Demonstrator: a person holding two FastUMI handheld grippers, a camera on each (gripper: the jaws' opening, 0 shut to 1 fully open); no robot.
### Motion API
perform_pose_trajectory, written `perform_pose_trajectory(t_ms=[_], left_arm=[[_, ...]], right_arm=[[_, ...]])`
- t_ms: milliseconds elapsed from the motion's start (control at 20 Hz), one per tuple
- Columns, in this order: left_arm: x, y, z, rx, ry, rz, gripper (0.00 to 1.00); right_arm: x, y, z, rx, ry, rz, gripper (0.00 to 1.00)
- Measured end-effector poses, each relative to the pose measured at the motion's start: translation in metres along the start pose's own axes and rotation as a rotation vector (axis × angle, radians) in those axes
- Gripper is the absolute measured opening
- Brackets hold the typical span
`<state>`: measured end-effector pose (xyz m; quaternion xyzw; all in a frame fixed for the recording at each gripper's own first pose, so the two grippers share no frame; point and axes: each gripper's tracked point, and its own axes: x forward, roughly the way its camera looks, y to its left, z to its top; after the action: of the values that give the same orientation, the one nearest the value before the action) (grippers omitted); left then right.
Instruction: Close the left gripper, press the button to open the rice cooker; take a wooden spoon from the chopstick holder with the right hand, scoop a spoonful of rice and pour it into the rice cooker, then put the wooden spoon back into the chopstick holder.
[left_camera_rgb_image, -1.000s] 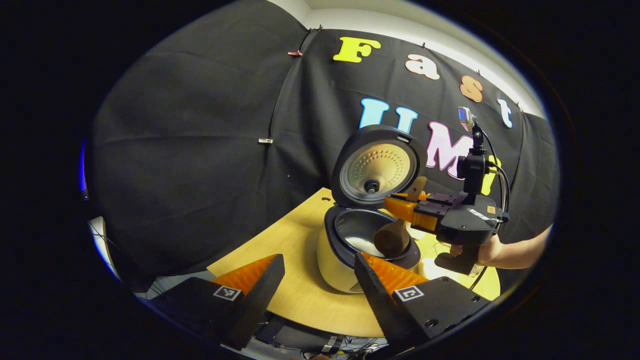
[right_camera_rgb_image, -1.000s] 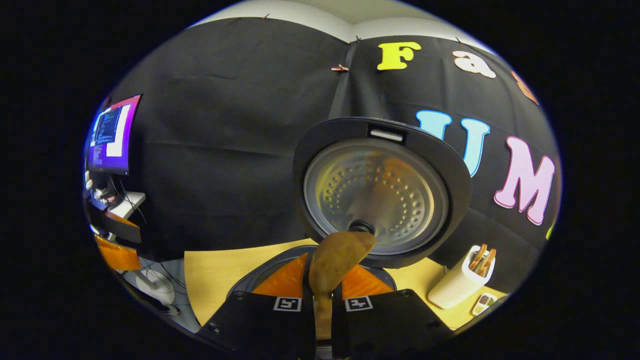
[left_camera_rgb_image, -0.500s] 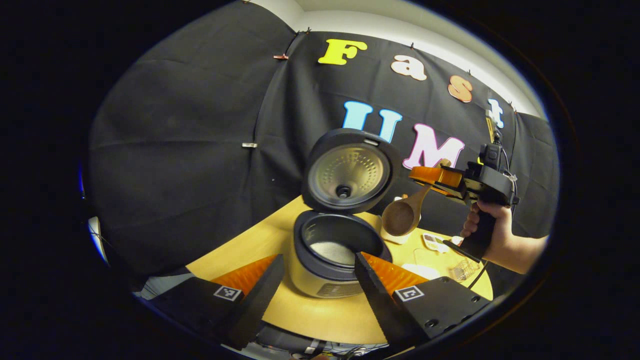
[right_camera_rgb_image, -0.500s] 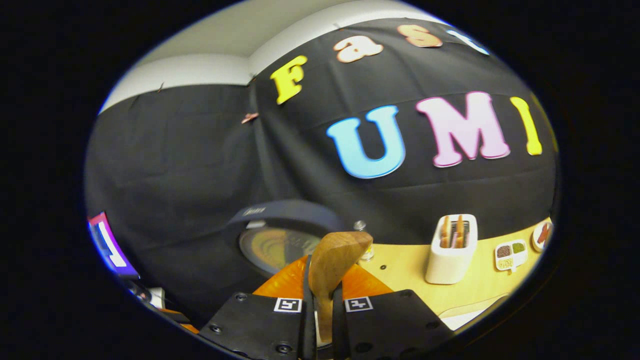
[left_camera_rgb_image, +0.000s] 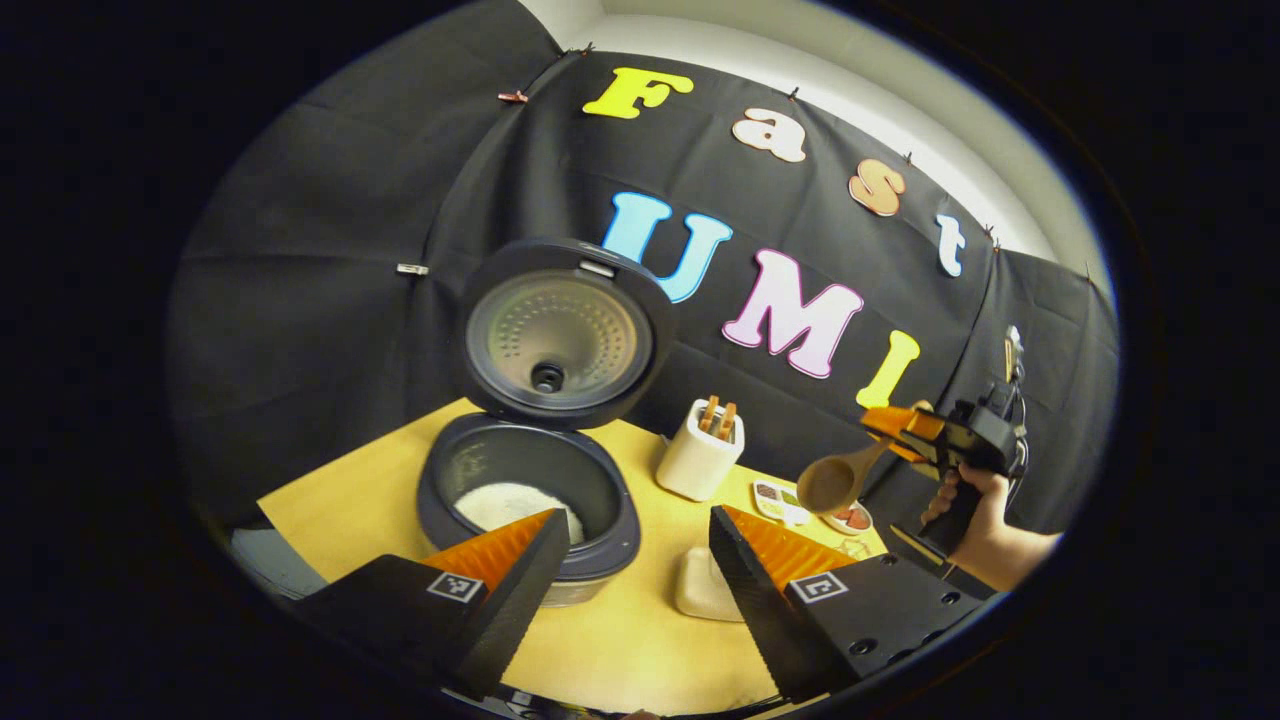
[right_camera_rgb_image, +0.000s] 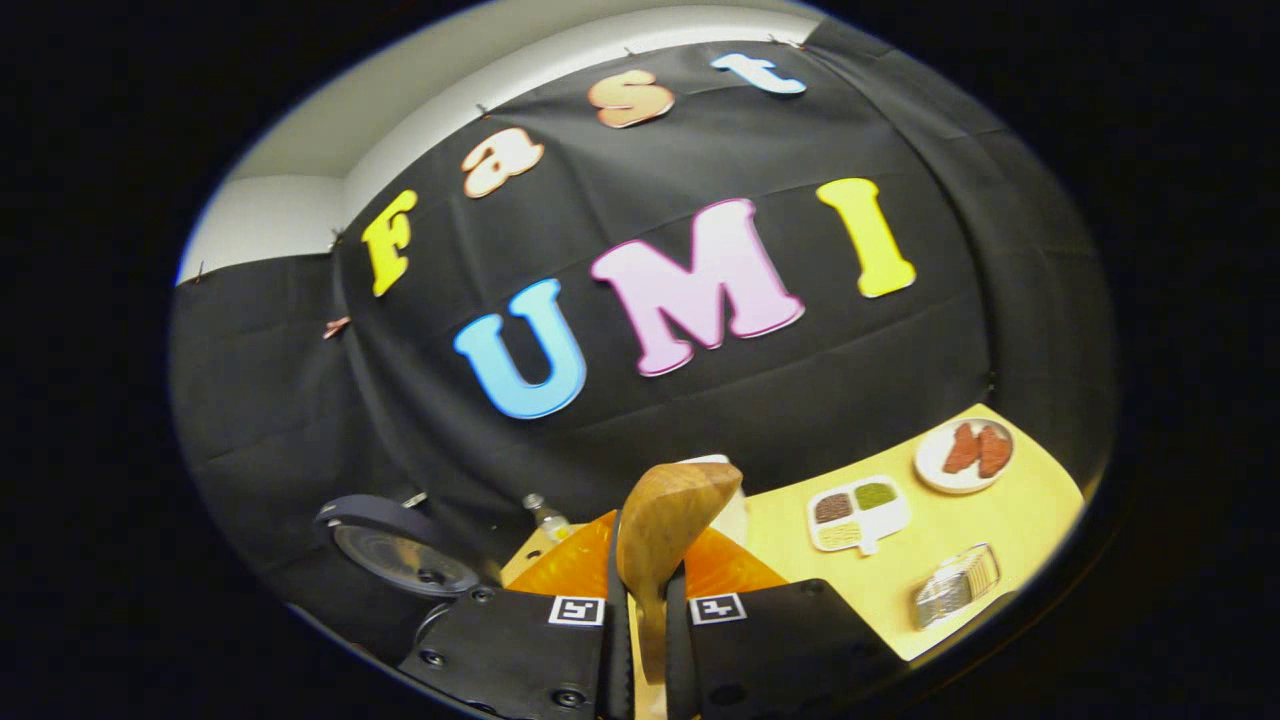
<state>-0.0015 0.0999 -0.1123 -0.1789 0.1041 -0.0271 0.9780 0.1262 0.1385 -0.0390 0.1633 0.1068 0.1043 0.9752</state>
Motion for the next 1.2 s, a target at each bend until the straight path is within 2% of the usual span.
perform_pose_trajectory(t_ms=[200, 350, 500, 750, 800, 850, 900, 950, 1000, 1050, 1100, 1200], left_arm=[[0.017, -0.02, 0.002, -0.004, 0.002, 0.006, 0.95], [0.026, -0.029, 0.007, -0.002, -0.004, 0.019, 0.95], [0.033, -0.031, 0.011, 0.005, -0.015, 0.064, 0.95], [0.037, -0.039, 0.02, 0.065, -0.041, 0.157, 0.95], [0.037, -0.041, 0.018, 0.07, -0.037, 0.174, 0.92], [0.039, -0.044, 0.016, 0.073, -0.035, 0.193, 0.95], [0.039, -0.047, 0.016, 0.074, -0.04, 0.209, 0.95], [0.039, -0.051, 0.017, 0.072, -0.047, 0.224, 0.95], [0.038, -0.052, 0.019, 0.067, -0.053, 0.243, 0.95], [0.039, -0.053, 0.022, 0.071, -0.063, 0.261, 0.95], [0.038, -0.051, 0.027, 0.084, -0.076, 0.286, 0.95], [0.035, -0.042, 0.04, 0.114, -0.108, 0.337, 0.95]], right_arm=[[-0.011, -0.094, 0.027, 0.056, -0.046, -0.156, 0.16], [-0.013, -0.147, 0.041, 0.105, -0.075, -0.229, 0.17], [-0.015, -0.195, 0.033, 0.12, -0.061, -0.291, 0.16], [-0.004, -0.253, -0.002, 0.094, 0.018, -0.343, 0.16], [0.0, -0.26, -0.01, 0.092, 0.039, -0.345, 0.16], [0.004, -0.266, -0.018, 0.097, 0.06, -0.344, 0.17], [0.008, -0.272, -0.026, 0.106, 0.081, -0.346, 0.12], [0.012, -0.277, -0.034, 0.112, 0.098, -0.348, 0.17], [0.016, -0.282, -0.043, 0.114, 0.12, -0.349, 0.17], [0.017, -0.285, -0.053, 0.112, 0.144, -0.35, 0.12], [0.021, -0.288, -0.063, 0.107, 0.168, -0.348, 0.17], [0.026, -0.294, -0.078, 0.093, 0.205, -0.355, 0.17]])
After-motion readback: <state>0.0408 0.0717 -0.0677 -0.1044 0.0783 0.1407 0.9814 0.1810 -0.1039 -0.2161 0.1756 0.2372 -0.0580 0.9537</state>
